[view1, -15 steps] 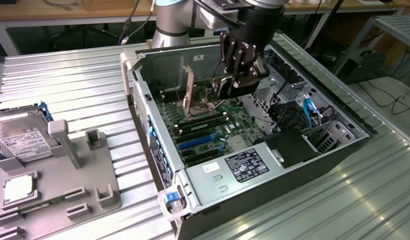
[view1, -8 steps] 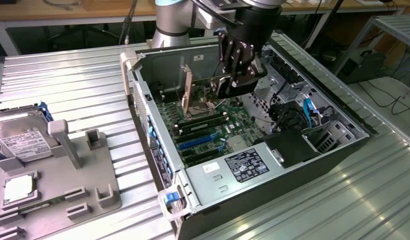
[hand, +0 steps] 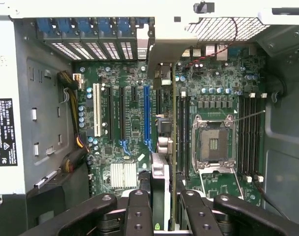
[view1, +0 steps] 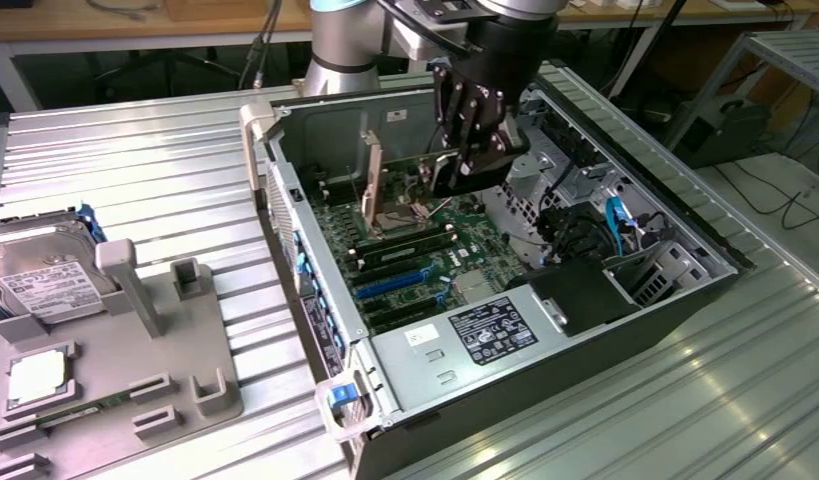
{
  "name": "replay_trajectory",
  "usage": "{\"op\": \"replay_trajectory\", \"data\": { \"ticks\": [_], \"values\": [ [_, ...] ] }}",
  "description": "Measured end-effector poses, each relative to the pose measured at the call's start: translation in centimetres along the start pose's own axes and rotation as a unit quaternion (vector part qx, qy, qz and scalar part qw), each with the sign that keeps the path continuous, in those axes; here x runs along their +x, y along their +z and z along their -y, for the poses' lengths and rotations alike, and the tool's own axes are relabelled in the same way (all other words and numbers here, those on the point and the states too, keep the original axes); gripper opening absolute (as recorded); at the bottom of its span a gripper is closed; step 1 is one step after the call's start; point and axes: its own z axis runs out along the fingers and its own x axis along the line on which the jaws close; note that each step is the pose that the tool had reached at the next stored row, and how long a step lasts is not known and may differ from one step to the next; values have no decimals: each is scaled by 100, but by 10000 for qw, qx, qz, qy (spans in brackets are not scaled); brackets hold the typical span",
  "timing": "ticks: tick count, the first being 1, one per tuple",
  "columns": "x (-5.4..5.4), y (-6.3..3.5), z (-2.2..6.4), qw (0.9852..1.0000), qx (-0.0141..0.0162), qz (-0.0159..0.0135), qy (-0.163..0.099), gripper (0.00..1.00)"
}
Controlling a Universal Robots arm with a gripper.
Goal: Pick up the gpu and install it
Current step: 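Insert the gpu into the slot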
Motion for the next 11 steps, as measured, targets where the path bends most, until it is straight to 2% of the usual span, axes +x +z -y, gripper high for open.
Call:
{"op": "replay_trajectory", "data": {
  "ticks": [11],
  "values": [
    [2, 140, 0, 10000, 0, 0, 0, 28]
  ]
}}
